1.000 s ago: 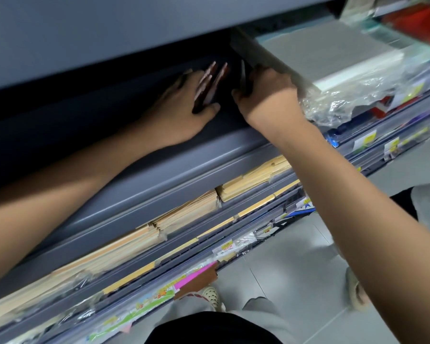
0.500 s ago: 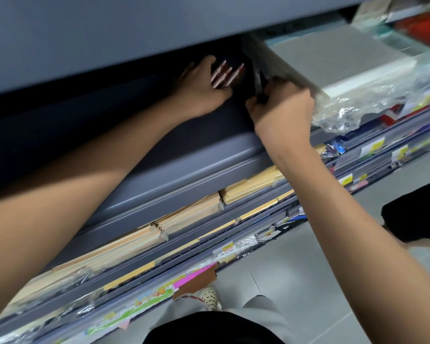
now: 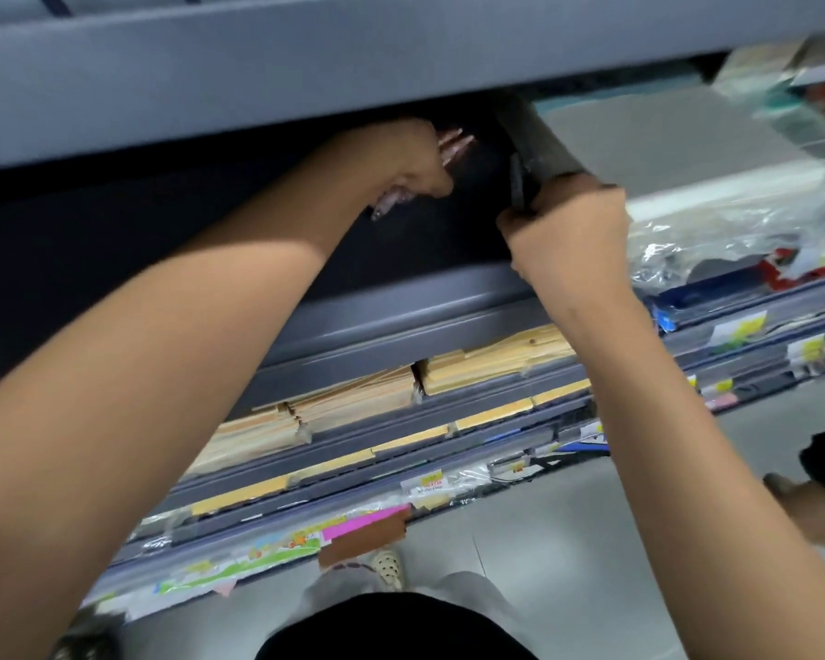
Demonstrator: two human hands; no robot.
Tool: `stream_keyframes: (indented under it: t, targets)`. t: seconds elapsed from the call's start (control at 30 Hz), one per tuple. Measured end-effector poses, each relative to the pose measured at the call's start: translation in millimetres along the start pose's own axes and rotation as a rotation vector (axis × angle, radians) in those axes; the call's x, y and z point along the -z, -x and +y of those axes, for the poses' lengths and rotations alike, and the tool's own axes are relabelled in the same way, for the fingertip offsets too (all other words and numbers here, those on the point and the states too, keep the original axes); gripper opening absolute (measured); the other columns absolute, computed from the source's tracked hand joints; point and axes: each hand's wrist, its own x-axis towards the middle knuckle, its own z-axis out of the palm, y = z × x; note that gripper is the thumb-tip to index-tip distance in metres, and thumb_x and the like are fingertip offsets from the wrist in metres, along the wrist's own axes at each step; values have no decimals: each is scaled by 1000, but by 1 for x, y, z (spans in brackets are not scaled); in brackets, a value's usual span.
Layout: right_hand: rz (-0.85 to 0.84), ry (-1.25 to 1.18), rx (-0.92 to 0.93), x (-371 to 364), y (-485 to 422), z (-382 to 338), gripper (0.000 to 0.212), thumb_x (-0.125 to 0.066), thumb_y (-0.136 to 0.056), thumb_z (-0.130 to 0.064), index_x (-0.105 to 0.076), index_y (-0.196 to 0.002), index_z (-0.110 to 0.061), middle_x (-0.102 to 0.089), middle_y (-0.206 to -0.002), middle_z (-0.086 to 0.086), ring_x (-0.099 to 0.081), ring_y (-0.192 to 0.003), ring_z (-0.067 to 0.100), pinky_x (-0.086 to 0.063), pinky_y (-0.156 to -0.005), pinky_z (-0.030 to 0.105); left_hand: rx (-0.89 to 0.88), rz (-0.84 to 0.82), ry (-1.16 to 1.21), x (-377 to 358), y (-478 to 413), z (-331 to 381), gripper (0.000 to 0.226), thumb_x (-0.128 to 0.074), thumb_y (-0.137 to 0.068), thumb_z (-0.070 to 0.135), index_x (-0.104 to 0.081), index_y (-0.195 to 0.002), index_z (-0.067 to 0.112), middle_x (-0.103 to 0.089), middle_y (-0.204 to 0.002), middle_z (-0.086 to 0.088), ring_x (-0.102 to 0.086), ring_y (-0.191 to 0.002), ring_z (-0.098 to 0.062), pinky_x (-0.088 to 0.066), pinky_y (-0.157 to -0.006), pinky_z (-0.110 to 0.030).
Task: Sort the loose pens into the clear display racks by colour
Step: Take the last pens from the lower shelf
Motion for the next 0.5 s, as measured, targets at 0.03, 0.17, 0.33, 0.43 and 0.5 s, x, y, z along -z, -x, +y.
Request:
stream_keyframes:
  t: [0.03,0.17,0.33,0.43,0.5]
  targets:
    - [-55,-98,-38,6,5,2,22,-62,-77,-25,-63,-71,-4,-67,-68,18,-68,-70,38,-58,-65,36,0,66,-68,-4,3,1,20,-57,-94,20,-61,-98,0,-60,-76,-13,-62,-70,-29,-44,-56,-27]
    - [-160,-237,-64,25,35,16,31,-59,-85,-25,-60,-66,-1,-64,-49,14,-65,-42,16,-58,-58,32,50,253,-169,-29,14,8,44,-56,-95,22,-54,-134,1,-56,-137,-20,-54,-125,-41,-46,-96,-43]
    - [-206,-460,-115,53,67,40,18,-61,-88,-33,-66,-78,-18,-64,-45,-4,-61,-38,8,-52,-65,24,95,255,164,-32,56,17,23,-51,-96,30,-58,-115,21,-66,-89,-6,-69,-73,-26,-50,-60,-27]
    - [-224,-685,-139,68,88,55,16,-67,-89,-29,-67,-77,-17,-63,-52,0,-60,-39,17,-45,-42,25,12,285,441,-49,97,9,11,-50,-94,29,-51,-90,19,-53,-67,4,-53,-50,-14,-36,-43,-25]
    - [-280,-794,-147,74,101,63,12,-68,-89,-22,-68,-79,-15,-62,-56,3,-58,-41,19,-44,-40,24,-1,284,721,-71,132,4,10,-52,-96,30,-55,-94,21,-55,-68,5,-49,-46,-10,-39,-43,-25]
